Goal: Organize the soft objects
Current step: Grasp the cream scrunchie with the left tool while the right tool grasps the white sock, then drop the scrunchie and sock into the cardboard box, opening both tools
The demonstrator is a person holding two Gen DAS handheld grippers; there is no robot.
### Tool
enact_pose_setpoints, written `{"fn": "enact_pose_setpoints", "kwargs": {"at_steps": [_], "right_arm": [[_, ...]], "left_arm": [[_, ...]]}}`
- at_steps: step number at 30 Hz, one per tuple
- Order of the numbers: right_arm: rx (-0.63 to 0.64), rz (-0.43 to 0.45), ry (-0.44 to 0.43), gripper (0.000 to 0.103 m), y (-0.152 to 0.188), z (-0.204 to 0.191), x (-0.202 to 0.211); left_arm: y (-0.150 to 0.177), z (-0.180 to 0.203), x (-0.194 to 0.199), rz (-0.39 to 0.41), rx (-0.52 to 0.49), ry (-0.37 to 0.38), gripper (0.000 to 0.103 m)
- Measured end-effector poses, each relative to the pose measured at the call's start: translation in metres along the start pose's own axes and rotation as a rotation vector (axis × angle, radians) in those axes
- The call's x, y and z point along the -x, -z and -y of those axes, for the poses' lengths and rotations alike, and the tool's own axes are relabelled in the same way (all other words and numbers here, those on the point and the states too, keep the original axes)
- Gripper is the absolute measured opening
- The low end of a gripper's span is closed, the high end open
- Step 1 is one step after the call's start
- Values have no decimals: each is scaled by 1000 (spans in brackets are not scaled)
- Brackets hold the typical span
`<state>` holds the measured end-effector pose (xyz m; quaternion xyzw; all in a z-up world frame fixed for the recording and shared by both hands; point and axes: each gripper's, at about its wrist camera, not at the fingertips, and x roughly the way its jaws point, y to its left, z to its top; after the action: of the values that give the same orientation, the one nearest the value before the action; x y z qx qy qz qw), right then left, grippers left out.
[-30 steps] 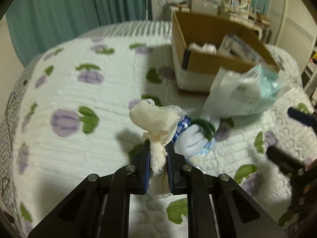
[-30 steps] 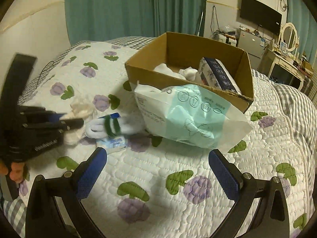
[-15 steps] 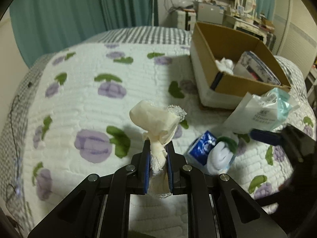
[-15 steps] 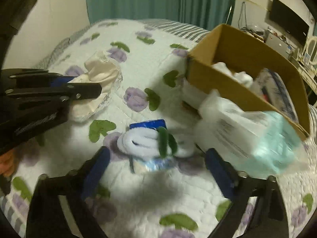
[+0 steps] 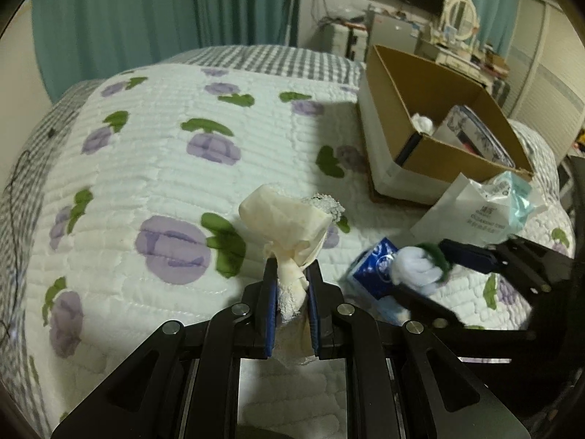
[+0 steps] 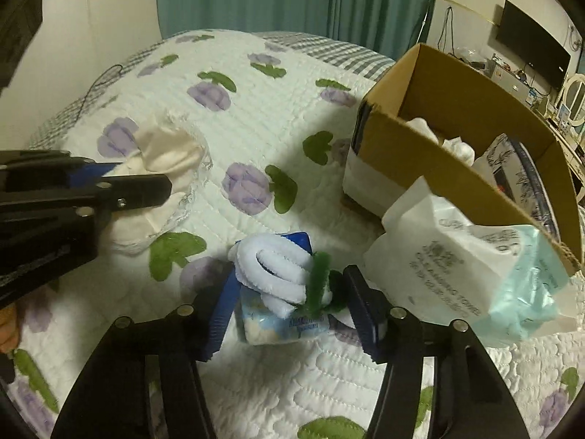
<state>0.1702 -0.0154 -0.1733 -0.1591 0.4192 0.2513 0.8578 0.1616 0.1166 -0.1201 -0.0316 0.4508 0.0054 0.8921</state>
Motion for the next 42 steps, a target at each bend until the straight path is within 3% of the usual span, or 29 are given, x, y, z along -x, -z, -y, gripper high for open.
{"fn": "enact_pose_setpoints", "kwargs": {"at_steps": [2,3,4,15,19,26,28,32,42], "right_arm": [[14,13,4,52,-1,0,11],[14,18,3,28,-1,0,15],[11,21,-13,27,-2,0,22],[0,170,-19,23,3,10,121],[-18,249,3,23,-7,31,168],[-41,321,77,23,-35,85,217],[-49,334,111,23,-46,105,221],[-66,329,156,23,-64,142,215],[-157,166,147,23,-103,214,106]], "left_arm": [[0,1,6,14,4,-13,14],[0,3,10,18,0,-20,14],[-1,5,15,25,-1,-28,14],[-6,45,83,127,-46,-9,14],[-24,66,101,165,-67,34,14],[-67,100,104,210,-92,121,14],[-88,109,94,210,-107,160,14],[-122,120,67,209,-118,152,14],[-170,145,-33,127,-122,150,14]]}}
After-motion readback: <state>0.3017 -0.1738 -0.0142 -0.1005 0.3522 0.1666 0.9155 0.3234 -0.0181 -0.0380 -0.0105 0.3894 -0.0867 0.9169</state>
